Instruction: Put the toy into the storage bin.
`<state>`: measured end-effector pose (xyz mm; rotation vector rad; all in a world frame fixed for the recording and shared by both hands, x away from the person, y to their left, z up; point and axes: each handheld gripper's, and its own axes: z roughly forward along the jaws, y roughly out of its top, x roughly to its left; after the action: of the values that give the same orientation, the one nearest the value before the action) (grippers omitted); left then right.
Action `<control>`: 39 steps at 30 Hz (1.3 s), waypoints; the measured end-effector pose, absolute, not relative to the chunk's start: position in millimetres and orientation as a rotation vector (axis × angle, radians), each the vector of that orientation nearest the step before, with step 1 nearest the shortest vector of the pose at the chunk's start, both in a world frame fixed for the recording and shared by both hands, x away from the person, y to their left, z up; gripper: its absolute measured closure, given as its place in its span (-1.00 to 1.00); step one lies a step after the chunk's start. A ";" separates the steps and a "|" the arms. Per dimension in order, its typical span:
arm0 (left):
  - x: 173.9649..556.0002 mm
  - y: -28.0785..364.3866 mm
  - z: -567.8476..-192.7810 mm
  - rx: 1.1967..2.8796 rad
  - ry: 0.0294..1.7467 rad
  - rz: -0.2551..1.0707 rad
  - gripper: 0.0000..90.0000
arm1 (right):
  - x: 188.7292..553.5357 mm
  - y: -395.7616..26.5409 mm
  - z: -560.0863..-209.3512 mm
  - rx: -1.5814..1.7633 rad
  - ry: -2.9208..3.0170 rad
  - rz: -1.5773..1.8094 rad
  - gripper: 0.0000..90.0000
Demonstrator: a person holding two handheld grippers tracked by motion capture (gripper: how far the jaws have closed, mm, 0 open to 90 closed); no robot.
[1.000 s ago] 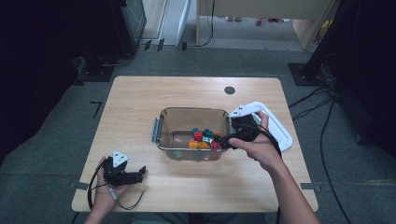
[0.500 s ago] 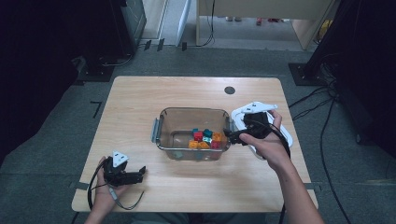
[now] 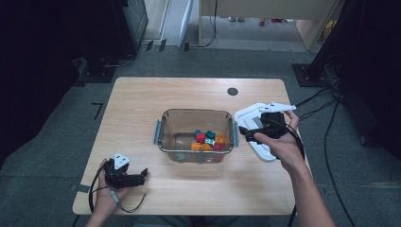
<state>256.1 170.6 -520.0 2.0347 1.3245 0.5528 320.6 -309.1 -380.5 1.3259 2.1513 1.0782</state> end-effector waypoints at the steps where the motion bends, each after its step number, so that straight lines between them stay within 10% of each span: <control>1: 256.1 170.5 -520.0 2.034 1.325 0.552 -1.00 | 321.3 -311.7 -381.3 1.323 2.149 1.082 -1.00; 11: 256.1 170.6 -519.9 2.035 1.325 0.551 -1.00 | 328.3 -331.8 -394.7 1.360 2.112 1.040 -0.99; 30: 256.1 170.6 -519.9 2.035 1.325 0.552 -1.00 | 354.2 -373.1 -440.6 1.533 1.921 0.988 -0.12; 39: 256.1 170.6 -519.9 2.036 1.325 0.552 -1.00 | 369.2 -387.3 -465.6 1.551 1.986 1.015 -0.09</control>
<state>256.1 170.6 -519.9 2.0355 1.3246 0.5521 369.2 -387.3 -465.6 1.5508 1.9862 1.0147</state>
